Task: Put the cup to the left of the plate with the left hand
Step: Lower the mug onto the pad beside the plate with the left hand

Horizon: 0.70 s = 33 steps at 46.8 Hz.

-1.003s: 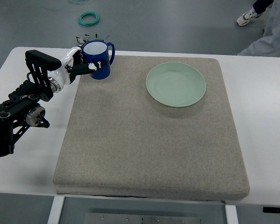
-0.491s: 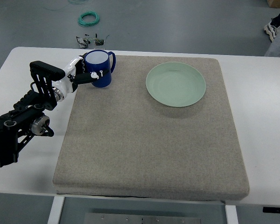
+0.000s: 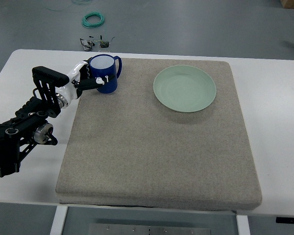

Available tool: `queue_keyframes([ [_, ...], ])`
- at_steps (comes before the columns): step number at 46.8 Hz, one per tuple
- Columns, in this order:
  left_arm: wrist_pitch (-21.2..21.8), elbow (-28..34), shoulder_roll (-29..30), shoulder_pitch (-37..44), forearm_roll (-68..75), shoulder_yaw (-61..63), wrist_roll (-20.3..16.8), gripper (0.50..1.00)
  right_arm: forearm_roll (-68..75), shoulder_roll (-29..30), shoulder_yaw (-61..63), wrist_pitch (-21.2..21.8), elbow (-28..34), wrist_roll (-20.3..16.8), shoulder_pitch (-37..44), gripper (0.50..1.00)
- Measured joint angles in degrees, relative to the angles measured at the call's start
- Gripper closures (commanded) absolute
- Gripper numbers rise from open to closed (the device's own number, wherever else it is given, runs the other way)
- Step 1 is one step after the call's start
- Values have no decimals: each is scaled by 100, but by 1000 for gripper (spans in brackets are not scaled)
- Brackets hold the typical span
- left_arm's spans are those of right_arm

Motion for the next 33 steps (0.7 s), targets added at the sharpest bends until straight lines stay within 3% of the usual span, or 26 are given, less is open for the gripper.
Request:
queue_keyframes([
  [15,0,-5,-21,12,-36,-4,1,619,0,0,0,0,-1,-1,0,566],
  [33,0,-8,-23,80,-11,-4,1,611,0,0,0,0,0,0,0,566],
])
